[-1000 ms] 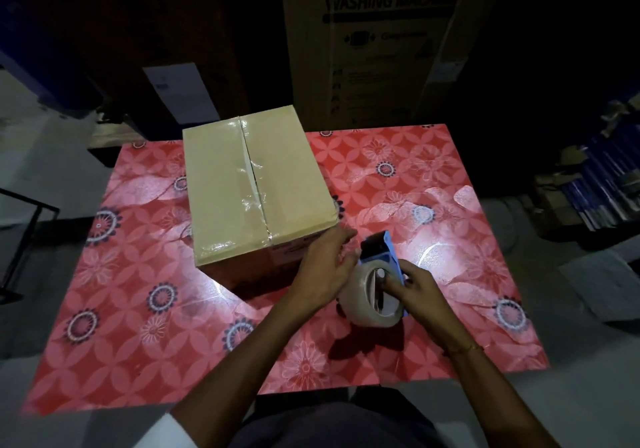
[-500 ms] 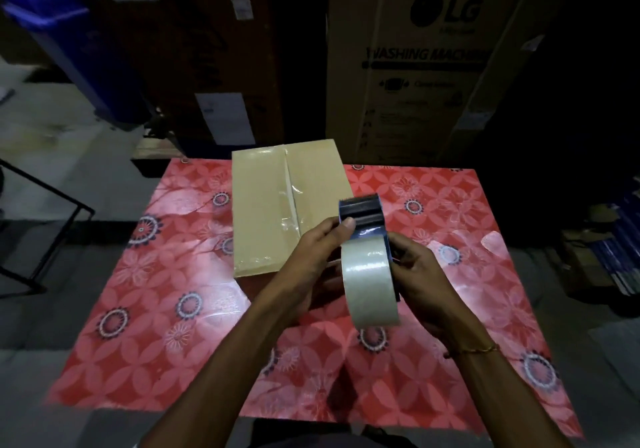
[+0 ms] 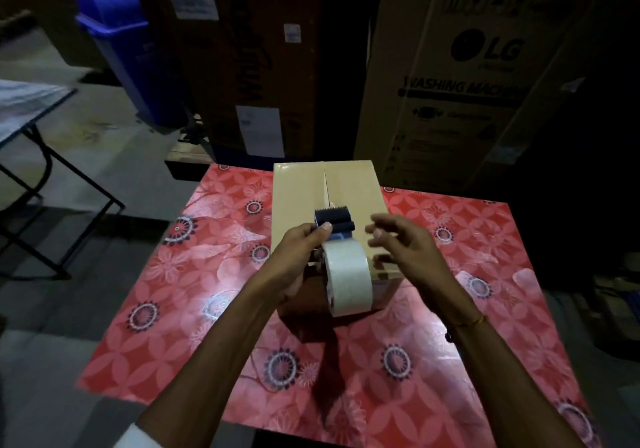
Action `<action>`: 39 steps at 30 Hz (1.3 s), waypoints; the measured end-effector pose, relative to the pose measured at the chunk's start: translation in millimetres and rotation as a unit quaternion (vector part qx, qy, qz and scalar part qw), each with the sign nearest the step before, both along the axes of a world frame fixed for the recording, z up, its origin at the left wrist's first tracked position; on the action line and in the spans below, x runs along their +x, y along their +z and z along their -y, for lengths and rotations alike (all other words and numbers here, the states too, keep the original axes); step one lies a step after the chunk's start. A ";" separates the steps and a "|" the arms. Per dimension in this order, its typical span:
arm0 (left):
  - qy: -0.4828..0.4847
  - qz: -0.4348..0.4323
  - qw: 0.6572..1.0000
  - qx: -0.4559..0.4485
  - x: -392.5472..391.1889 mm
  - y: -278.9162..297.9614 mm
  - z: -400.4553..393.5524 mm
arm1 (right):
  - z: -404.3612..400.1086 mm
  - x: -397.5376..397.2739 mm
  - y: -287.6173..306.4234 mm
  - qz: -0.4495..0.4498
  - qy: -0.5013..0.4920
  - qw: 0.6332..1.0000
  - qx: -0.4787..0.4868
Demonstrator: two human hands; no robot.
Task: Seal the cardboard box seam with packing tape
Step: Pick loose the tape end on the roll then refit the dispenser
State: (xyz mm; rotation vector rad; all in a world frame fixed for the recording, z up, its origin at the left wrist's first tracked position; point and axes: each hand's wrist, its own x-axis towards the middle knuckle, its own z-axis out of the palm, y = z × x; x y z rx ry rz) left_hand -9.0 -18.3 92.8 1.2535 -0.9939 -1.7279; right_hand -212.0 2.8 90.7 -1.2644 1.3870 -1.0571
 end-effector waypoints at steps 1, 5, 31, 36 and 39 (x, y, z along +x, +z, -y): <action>-0.003 0.006 1.000 0.002 1.9 -0.5 1.4 | 7.3 1.4 4.8 -0.001 0.004 1.000 -0.002; -0.044 0.030 0.999 0.001 7.2 -4.5 9.0 | 36.1 18.3 17.5 -0.057 0.065 0.996 0.015; -0.056 0.039 0.997 0.017 -4.6 -11.5 59.0 | 104.9 24.9 4.8 -0.047 0.107 0.993 0.002; -0.014 0.033 0.998 0.049 -16.6 -15.4 58.1 | 118.4 21.7 -9.5 -0.111 0.120 0.986 -0.016; -0.015 0.018 0.997 0.068 -13.8 -14.8 59.6 | 123.3 25.5 -8.5 -0.119 0.122 0.985 -0.018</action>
